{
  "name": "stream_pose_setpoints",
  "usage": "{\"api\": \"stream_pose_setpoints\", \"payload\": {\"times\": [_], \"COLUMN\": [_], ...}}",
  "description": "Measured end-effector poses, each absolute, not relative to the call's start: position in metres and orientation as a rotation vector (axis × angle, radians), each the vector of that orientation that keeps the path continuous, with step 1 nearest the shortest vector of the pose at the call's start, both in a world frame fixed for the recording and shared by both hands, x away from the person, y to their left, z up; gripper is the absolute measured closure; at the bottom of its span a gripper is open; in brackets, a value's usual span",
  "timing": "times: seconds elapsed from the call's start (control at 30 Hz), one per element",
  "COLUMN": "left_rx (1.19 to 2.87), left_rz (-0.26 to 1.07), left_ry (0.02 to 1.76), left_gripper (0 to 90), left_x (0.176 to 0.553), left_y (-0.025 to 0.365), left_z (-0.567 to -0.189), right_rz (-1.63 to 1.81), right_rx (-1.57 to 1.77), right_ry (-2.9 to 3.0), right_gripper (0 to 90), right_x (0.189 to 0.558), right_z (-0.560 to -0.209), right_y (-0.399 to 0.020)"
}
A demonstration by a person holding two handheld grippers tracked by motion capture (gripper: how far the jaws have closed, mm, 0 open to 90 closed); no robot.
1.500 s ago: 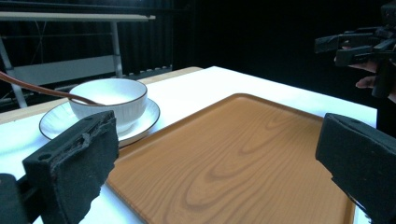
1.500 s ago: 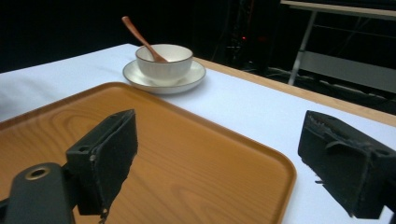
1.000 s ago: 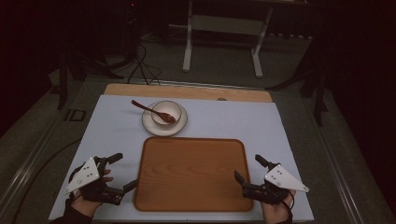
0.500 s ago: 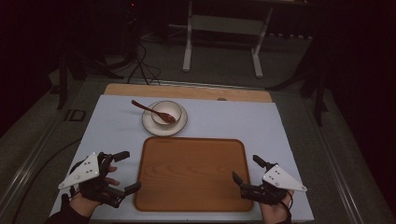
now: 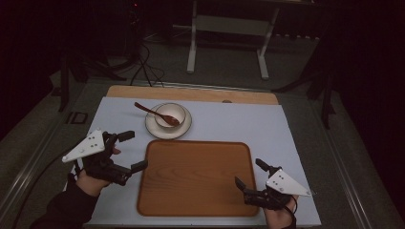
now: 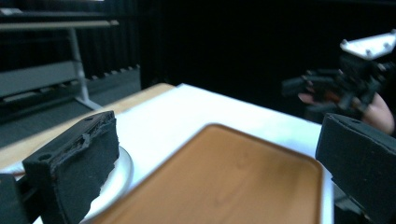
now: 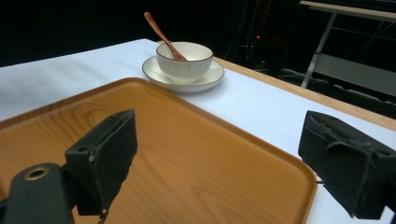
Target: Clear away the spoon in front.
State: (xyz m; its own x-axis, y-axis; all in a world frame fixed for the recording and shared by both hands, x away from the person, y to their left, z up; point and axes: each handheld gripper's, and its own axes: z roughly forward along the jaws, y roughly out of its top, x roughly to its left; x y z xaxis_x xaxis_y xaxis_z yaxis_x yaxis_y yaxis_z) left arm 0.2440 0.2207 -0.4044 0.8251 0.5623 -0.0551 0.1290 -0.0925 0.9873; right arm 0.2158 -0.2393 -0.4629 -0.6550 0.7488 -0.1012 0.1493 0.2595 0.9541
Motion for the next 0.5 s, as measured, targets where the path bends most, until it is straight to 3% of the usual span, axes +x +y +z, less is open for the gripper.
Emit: {"api": "stream_pose_setpoints", "payload": {"times": [0.5], "left_rx": [1.554], "left_rz": [0.429], "left_ry": [0.789], "left_gripper": [0.0], "left_x": [0.319], "left_y": [0.24], "left_z": [-0.39], "right_rz": [1.406], "right_rx": [0.812], "right_ry": [1.998], "right_gripper": [11.6], "right_x": [0.217], "right_z": [-0.464], "right_y": [-0.237]}}
